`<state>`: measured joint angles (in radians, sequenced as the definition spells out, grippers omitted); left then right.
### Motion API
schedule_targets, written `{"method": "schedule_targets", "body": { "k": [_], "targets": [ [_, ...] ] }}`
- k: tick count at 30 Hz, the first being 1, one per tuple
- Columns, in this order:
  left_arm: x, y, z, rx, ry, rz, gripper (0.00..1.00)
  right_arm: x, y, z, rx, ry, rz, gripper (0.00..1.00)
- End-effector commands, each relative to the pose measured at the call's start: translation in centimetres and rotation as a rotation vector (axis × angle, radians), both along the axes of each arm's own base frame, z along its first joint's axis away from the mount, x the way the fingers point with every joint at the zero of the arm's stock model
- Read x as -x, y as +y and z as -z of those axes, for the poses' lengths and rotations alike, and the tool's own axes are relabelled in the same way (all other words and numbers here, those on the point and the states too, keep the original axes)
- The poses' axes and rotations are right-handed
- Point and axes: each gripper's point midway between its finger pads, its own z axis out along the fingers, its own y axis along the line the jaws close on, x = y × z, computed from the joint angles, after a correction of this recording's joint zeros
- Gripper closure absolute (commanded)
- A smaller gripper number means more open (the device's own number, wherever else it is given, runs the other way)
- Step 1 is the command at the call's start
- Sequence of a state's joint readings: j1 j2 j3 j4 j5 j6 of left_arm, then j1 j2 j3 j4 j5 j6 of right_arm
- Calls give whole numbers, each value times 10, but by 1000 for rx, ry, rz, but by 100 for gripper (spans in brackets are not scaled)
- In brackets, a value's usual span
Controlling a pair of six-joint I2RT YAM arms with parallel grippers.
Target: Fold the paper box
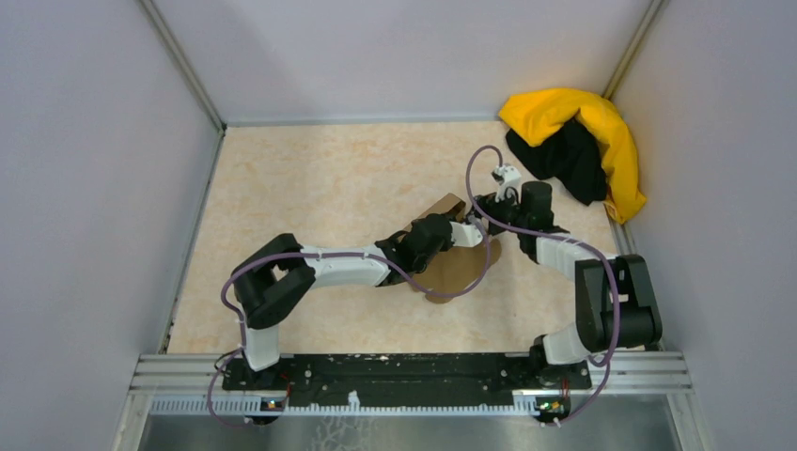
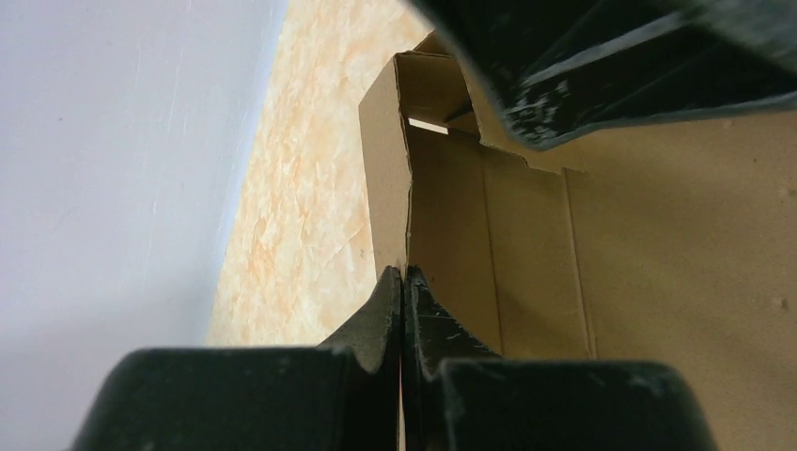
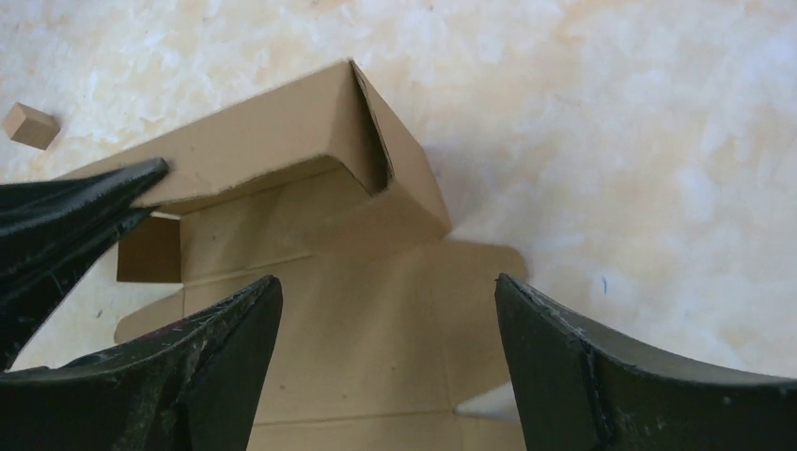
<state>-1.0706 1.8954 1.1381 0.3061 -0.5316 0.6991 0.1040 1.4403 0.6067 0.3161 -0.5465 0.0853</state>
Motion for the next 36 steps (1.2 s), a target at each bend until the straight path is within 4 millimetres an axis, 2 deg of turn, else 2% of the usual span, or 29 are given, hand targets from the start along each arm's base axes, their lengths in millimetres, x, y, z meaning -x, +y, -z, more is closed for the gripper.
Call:
{"method": "schedule_targets", "body": {
  "k": [1,4,11,17,28,36],
  "targets": [
    [18,-2,30,-38,94,54,100,-23,11,-20,88,-98,-82,16],
    [17,-1,34,-46,97,53,100,-28,15,-19,129,-121,-114,16],
    [16,-1,37,-57,96,53,100,-36,7,-13,213,-155,-125,18],
    [13,-3,40,-65,99,57,100,-38,8,-4,207,-169,-134,21],
    [17,-1,52,-95,129,68,100,-46,19,-17,173,-242,-230,23],
    [20,-4,60,-101,155,81,100,-58,25,-11,176,-230,-276,25]
  ]
}}
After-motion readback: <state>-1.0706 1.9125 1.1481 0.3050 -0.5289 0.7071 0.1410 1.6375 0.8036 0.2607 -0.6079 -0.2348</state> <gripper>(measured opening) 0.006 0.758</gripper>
